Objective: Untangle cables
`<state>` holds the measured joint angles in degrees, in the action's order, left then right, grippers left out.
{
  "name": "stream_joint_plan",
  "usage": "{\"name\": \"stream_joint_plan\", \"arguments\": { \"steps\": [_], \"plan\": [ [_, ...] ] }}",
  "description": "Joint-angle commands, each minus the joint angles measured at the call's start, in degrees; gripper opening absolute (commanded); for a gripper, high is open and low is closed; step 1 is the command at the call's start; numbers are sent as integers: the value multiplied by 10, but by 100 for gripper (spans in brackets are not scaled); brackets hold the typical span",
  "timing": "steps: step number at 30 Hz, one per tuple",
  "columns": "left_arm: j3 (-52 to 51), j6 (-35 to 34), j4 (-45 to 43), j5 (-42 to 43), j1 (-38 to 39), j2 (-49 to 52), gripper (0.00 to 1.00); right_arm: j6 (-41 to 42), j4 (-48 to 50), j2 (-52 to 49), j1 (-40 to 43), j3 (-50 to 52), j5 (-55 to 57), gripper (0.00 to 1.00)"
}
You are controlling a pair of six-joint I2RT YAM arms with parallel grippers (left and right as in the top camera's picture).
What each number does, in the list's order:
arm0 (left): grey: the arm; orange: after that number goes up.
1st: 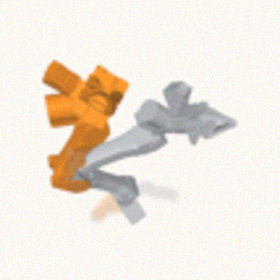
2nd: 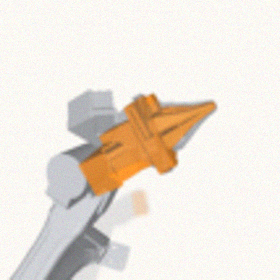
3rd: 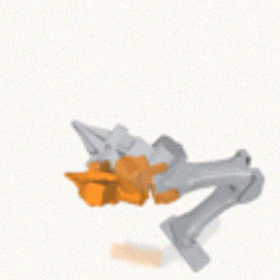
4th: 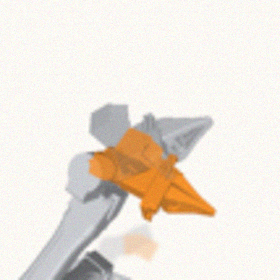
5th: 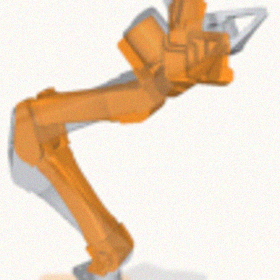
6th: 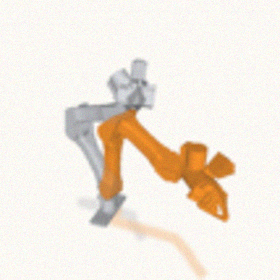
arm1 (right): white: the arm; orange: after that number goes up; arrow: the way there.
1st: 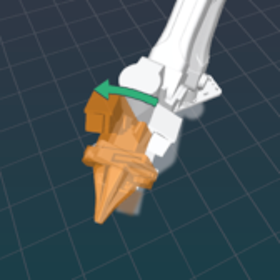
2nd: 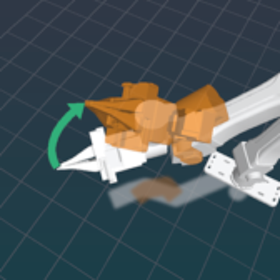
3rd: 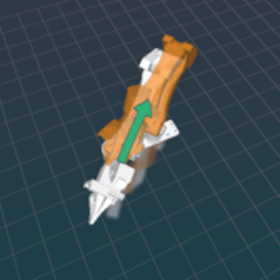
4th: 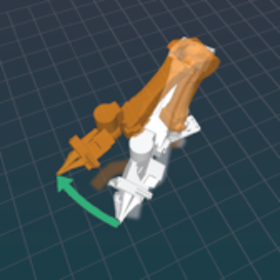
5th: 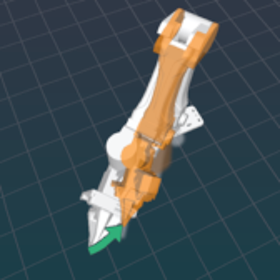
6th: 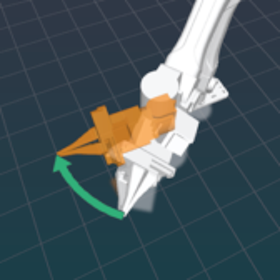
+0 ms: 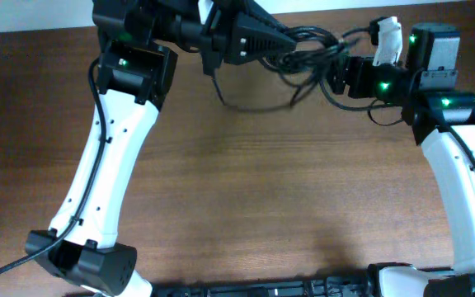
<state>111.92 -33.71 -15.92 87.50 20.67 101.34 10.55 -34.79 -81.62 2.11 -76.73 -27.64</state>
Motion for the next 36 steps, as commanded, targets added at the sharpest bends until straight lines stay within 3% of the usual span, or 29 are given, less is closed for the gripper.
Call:
{"name": "stream_joint_plan", "arguments": {
  "steps": [1,12,19,30,32,33,34,35,36],
  "plan": [
    [14,-2,-10,-4,-10,-21,0,10,-16,-2,2,-2,64,80],
    [14,-1,-9,-18,-58,-20,0,5,-16,71,2,-2,-42,80],
    [14,-1,-9,-18,-58,-19,0,-164,50,193,2,-2,-236,81],
    [14,-1,2,13,26,-19,0,-163,117,220,2,-2,-247,83],
    [14,-1,2,19,33,-19,0,-163,117,220,2,-2,-247,59],
    [14,-1,2,19,38,-19,0,-163,117,220,2,-2,-247,39],
    [14,-1,1,18,40,-19,0,-163,117,220,2,-2,-247,11],
    [14,4,1,16,39,-19,0,-163,116,220,2,-2,-247,4],
    [14,8,1,12,36,-19,0,-163,114,220,2,-2,-246,4]
  ]
}}
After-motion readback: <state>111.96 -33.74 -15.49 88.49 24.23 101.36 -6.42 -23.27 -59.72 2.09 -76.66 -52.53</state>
